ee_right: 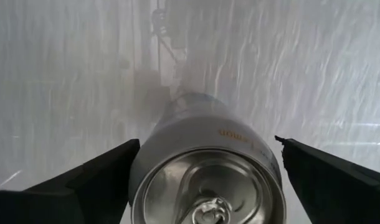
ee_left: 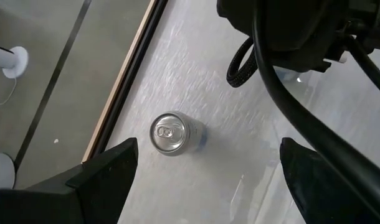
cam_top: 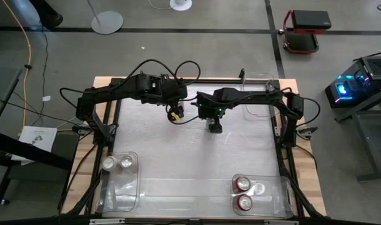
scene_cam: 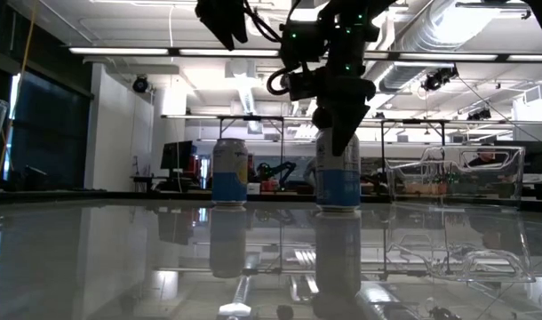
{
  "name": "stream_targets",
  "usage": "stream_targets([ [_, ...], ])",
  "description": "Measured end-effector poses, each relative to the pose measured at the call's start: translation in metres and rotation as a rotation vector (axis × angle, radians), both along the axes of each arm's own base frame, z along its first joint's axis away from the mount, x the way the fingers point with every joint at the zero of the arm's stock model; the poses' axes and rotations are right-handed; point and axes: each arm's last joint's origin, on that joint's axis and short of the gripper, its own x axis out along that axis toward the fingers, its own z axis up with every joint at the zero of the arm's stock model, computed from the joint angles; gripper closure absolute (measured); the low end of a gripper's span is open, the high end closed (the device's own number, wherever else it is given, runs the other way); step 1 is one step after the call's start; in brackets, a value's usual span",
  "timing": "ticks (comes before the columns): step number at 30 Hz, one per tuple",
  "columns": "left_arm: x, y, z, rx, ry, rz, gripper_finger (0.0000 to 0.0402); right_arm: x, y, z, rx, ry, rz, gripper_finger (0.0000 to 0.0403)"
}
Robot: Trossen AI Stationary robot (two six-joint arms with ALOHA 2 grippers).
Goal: Sort soda cans
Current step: Put the top blue-white soda can into the top transparent bin
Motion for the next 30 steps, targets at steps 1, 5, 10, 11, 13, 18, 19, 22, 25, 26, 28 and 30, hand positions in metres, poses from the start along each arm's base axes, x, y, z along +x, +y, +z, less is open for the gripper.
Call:
stream_targets([
  [1,0.0,0.0,0.0,0.0,0.0,0.0,0.0036,0.001,0.0,-0.001,0.001,0.0,0.0,0.0027],
  [5,0.0,0.0,0.0,0.0,0.001,0.0,0.0036,0.002,0.0,-0.007,0.009,0.024,-0.002,0.0047],
  [10,0.0,0.0,0.0,0.001,0.002,0.001,0.0036,0.002,0.003,-0.009,0.01,0.047,0.002,0.0111],
  [11,0.0,0.0,-0.001,0.001,0.004,0.001,0.0036,0.002,0.003,-0.007,0.011,0.055,-0.003,0.0122],
  [13,0.0,0.0,-0.001,0.002,0.004,0.002,0.0036,-0.001,0.004,-0.002,0.02,0.089,-0.022,0.0123],
  [18,0.0,0.0,0.0,0.002,0.003,0.002,0.0036,-0.021,-0.003,0.035,0.029,0.089,-0.115,0.0123],
  [19,0.0,0.0,0.0,0.003,-0.001,0.004,0.0036,-0.028,-0.005,0.044,0.026,0.076,-0.145,0.0123],
  [22,0.002,0.002,0.002,0.013,-0.037,0.027,0.0036,-0.052,-0.014,0.071,-0.015,0.056,-0.25,0.0123],
  [25,0.007,0.004,0.004,0.023,-0.097,0.059,0.0036,-0.081,-0.02,0.095,-0.057,0.045,-0.362,0.0123],
  [26,0.01,0.004,0.005,0.024,-0.127,0.071,0.0036,-0.09,-0.021,0.102,-0.067,0.044,-0.393,0.0123],
  [28,0.015,0.005,0.009,0.028,-0.205,0.077,0.0036,-0.106,-0.02,0.112,-0.093,0.065,-0.448,0.0123],
  [30,0.021,0.006,0.014,0.034,-0.283,0.073,0.0036,-0.12,-0.018,0.119,-0.127,0.11,-0.481,0.0123],
])
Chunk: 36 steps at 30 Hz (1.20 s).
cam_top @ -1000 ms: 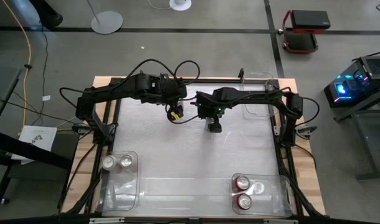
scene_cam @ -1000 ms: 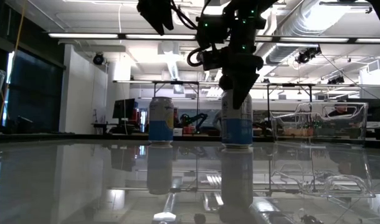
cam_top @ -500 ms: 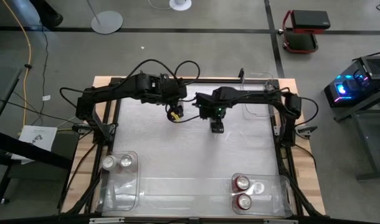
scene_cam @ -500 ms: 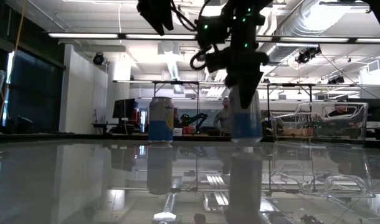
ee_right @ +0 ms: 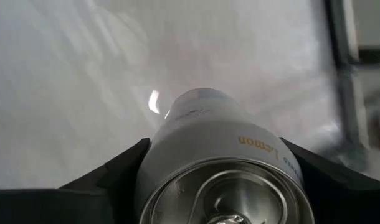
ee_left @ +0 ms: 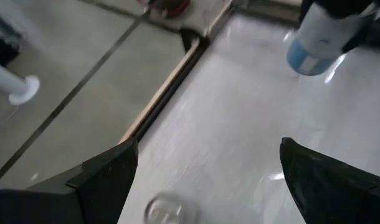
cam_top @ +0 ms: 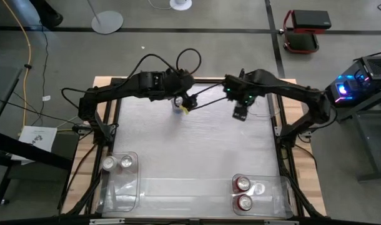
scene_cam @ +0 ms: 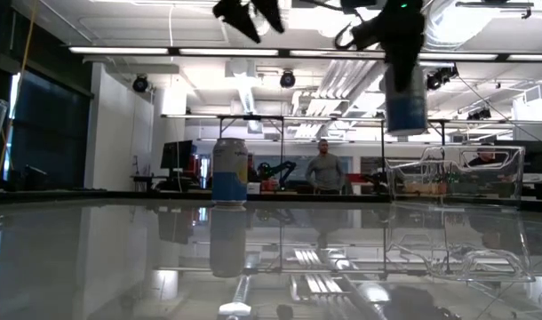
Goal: Sort soda cans
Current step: Put the top blue-white soda can into the top transparent bin
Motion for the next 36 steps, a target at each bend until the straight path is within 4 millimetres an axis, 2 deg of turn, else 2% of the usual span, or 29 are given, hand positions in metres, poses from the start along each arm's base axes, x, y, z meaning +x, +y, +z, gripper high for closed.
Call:
stream_targets([
  [3,0.003,0.001,0.002,-0.001,-0.04,-0.008,0.0036,-0.01,0.002,0.007,-0.049,0.014,-0.02,0.0123],
  [7,0.005,0.002,0.004,0.01,-0.057,-0.04,0.0036,-0.007,0.004,0.008,-0.05,-0.028,-0.038,0.0123],
  [13,0.002,0.001,0.008,0.023,-0.051,-0.085,0.0036,0.013,0.009,-0.003,-0.025,-0.037,0.03,0.0123],
  [19,0.008,0.003,0.016,0.037,-0.16,-0.1,0.0036,0.032,0.008,-0.011,-0.024,-0.096,0.054,0.0123],
  [26,0.023,0.018,-0.003,0.063,-0.094,-0.061,0.0036,0.038,0.01,0.001,-0.051,-0.169,0.116,0.0123],
  [36,0.018,0.051,-0.003,0.127,-0.079,0.04,0.0036,0.043,0.024,0.002,-0.055,-0.147,0.296,0.0123],
])
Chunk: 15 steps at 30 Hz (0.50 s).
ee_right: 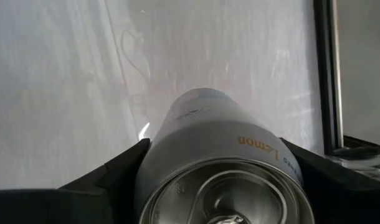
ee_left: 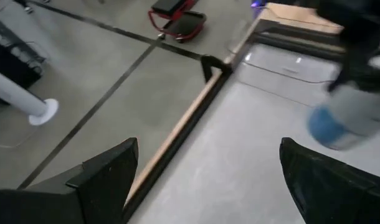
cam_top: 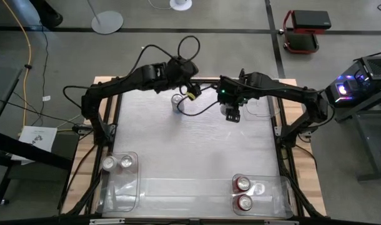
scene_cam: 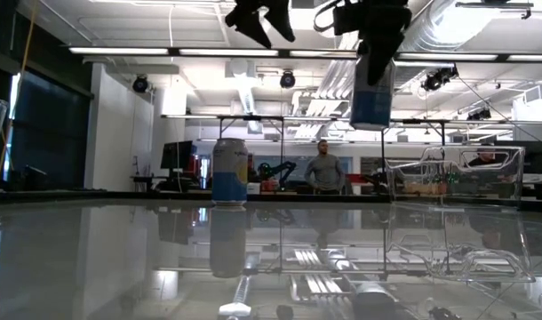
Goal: Sort soda cans
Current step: Put the top blue-white soda can into the top transparent bin
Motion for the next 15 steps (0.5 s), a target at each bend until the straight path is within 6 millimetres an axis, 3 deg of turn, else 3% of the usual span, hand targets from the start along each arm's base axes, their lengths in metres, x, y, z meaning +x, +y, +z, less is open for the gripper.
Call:
stream_targets([
  [8,-0.012,0.018,-0.001,0.01,0.065,0.036,0.0036,-0.012,0.013,0.01,0.004,0.003,0.061,0.0123],
  [15,-0.026,0.031,-0.002,0.0,0.137,0.083,0.0036,-0.059,0.023,0.022,0.018,0.03,-0.021,0.0123],
])
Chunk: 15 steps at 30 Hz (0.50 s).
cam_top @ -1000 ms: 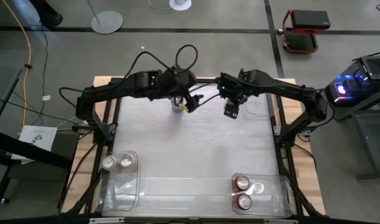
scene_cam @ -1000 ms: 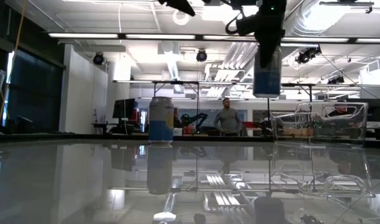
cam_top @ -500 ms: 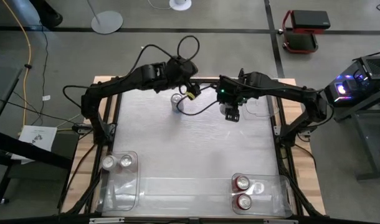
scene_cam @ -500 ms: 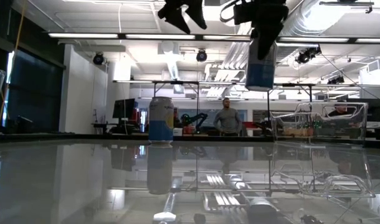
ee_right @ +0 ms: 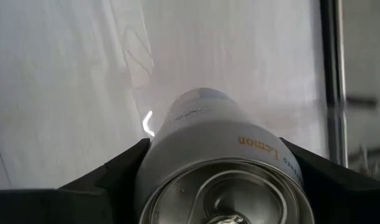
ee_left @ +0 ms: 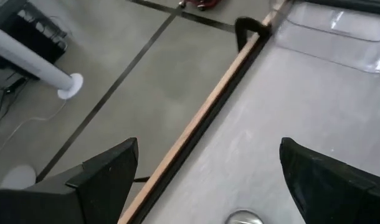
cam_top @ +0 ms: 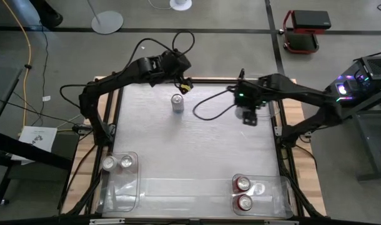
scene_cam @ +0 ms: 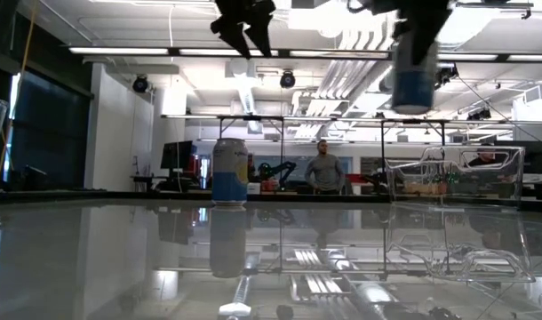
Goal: Sort soda cans
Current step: Put the top blue-white soda can into the top transparent bin
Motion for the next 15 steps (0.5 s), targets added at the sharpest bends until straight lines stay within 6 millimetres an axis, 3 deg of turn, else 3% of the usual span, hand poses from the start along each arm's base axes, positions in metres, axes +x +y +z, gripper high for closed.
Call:
stream_targets([
  [5,-0.01,-0.001,-0.001,-0.015,-0.008,-0.026,0.0036,-0.047,-0.003,0.007,-0.031,-0.012,-0.224,0.0123],
  [9,-0.023,-0.015,-0.002,-0.038,-0.161,-0.131,0.0036,-0.079,-0.009,0.005,-0.055,-0.061,-0.43,0.0123],
  [15,-0.049,-0.04,-0.026,-0.084,-0.428,-0.244,0.0036,-0.093,-0.025,-0.023,-0.034,0.02,-0.616,0.0123],
])
